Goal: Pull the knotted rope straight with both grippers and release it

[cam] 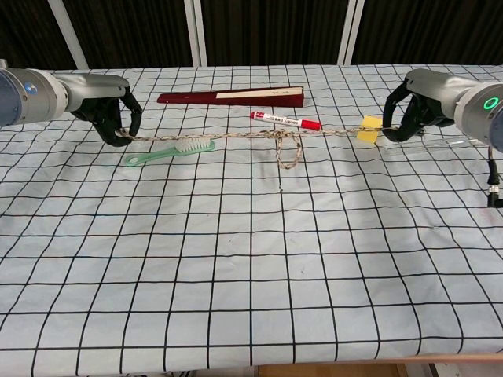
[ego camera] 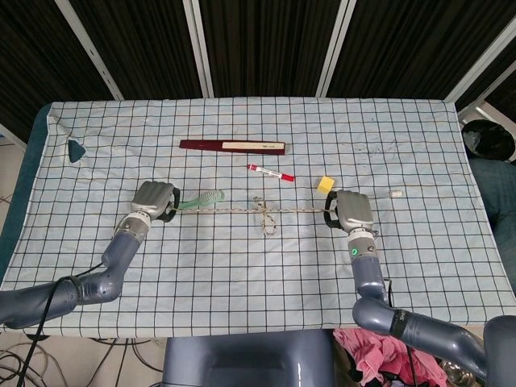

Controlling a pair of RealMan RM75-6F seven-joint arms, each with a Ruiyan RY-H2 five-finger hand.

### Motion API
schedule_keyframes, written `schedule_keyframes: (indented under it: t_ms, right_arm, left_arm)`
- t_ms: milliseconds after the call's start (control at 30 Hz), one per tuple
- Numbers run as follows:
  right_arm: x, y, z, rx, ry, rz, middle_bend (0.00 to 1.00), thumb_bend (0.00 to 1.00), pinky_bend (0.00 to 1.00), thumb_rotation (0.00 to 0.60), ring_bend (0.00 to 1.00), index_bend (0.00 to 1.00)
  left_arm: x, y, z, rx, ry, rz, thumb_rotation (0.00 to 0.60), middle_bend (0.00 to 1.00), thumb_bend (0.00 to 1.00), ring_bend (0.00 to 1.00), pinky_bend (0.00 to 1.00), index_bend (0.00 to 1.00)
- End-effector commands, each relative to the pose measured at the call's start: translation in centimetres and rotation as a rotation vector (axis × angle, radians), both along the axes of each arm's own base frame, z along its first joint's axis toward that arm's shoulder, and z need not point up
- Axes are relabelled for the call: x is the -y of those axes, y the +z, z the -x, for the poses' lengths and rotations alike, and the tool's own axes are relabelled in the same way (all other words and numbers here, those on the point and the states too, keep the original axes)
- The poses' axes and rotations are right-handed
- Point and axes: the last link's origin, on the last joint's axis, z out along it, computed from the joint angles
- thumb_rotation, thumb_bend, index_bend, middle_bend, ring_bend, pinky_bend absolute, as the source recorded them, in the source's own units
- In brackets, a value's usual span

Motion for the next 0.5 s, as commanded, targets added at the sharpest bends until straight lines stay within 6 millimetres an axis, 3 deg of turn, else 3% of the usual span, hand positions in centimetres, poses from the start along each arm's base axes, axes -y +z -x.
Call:
schedule_keyframes:
  t_ms: [33,500]
  right_arm:
    - [0.0,0.6,0.7,-0.013,-0.012,0.002,0.97,0.50,0.98,0.600,1.00,0.65]
    - [0.5,4.4,5.4,-0.070,-0.097,0.051,0.97,0.50,0.98,0.600,1.00,0.65]
  left_arm:
    - [0.0,0.2,0.1,-0.004,-0.001,-0.002,0.600,1.00,0.49,1.00,1.00,0.64]
    - [-0.2,1.5,2.0,-0.050,0.028,-0.031,0.600,1.00,0.49,1.00,1.00,0.64]
